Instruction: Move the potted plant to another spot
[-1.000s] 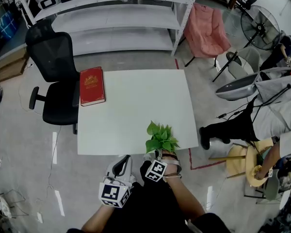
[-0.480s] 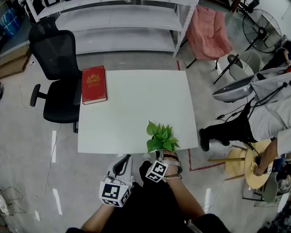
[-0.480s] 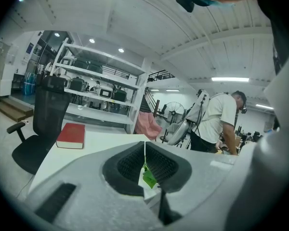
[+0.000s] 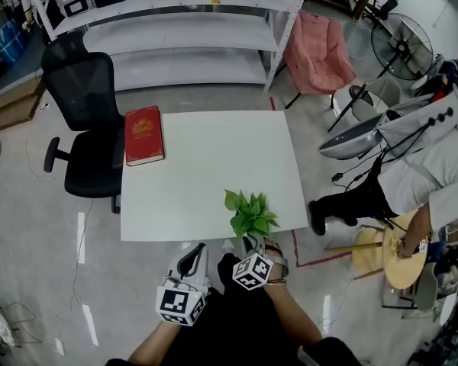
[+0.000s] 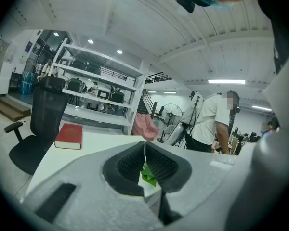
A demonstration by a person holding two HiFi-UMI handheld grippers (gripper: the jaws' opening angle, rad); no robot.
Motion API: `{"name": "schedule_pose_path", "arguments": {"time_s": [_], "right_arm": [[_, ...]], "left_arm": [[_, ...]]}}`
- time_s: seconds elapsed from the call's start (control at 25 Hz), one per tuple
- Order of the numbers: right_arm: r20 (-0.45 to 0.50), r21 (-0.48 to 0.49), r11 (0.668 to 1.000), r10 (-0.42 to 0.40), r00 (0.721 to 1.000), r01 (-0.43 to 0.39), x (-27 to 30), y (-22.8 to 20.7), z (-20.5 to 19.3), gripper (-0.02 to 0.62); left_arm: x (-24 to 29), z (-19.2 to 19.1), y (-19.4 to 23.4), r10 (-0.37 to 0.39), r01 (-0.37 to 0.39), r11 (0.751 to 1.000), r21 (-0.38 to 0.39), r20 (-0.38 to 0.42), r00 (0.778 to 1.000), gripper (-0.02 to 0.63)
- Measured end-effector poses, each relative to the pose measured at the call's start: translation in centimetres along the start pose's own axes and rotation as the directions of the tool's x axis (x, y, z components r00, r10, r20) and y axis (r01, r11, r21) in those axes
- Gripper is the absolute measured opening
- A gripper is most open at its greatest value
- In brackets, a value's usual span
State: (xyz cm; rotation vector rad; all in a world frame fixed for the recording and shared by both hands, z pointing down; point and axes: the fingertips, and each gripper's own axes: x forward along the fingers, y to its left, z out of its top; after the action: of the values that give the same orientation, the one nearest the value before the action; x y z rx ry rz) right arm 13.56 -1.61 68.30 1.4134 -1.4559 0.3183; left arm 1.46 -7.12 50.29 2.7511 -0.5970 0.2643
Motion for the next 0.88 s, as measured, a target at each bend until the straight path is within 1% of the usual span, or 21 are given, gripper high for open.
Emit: {"name": "schedule_pose_path", "arguments": {"time_s": [0.08, 0.12, 0.2, 0.28, 0.36, 0.48, 0.56, 0.64, 0.8, 0.88], "right_arm": [[0.047, 0.125, 0.992, -0.008, 0.999, 0.002, -1.4, -0.3, 0.4, 0.061], [0.07, 0.19, 0.982, -0.012, 0.997, -0.002, -2.1, -0.4, 0.6, 0.06], [0.112, 0.306, 0.952, -0.026, 0.993, -0.009, -3.7, -0.5, 0.9, 0.054], [0.142, 0.396, 0.918, -0.053, 0.988, -0.008, -5.3, -0.6, 1.1, 0.049], [0.178, 0.486, 0.874, -0.09, 0.98, -0.008, -6.8, -0.9, 1.2, 0.043], [0.228, 0.618, 0.786, -0.148, 0.962, -0.026, -8.9, -1.5, 0.9, 0.035], [0.252, 0.676, 0.736, -0.175, 0.952, -0.043, -10.3, -1.9, 0.8, 0.031], [0.276, 0.715, 0.696, -0.199, 0.94, -0.063, -11.7, -2.4, 0.7, 0.026], [0.312, 0.762, 0.641, -0.237, 0.92, -0.093, -13.6, -3.3, 0.5, 0.012], [0.331, 0.776, 0.621, -0.252, 0.91, -0.11, -14.6, -3.8, 0.4, 0.012]], "left_arm": [[-0.7, -0.1, -0.1, -0.011, 0.011, 1.0, 0.006, 0.006, 1.0, 0.021], [-1.1, -0.1, -0.2, -0.015, 0.015, 1.0, 0.006, 0.007, 1.0, 0.021], [-1.9, -0.3, -0.3, -0.023, 0.023, 1.0, 0.0, 0.008, 1.0, 0.021], [-2.6, -0.4, -0.4, -0.033, 0.033, 0.999, -0.006, 0.008, 0.999, 0.021], [-3.0, -0.4, -0.5, -0.048, 0.048, 0.999, -0.007, 0.01, 0.999, 0.021], [-3.2, -0.4, -0.9, -0.067, 0.067, 0.998, 0.0, 0.008, 0.998, 0.021], [-3.3, -0.2, -1.4, -0.078, 0.078, 0.997, 0.011, 0.01, 0.997, 0.021], [-3.4, 0.0, -1.9, -0.082, 0.082, 0.997, 0.015, 0.015, 0.997, 0.021], [-3.3, 0.0, -2.9, -0.076, 0.076, 0.997, 0.0, 0.015, 0.997, 0.021], [-3.1, -0.2, -3.4, -0.066, 0.066, 0.998, -0.009, 0.009, 0.998, 0.021]]}}
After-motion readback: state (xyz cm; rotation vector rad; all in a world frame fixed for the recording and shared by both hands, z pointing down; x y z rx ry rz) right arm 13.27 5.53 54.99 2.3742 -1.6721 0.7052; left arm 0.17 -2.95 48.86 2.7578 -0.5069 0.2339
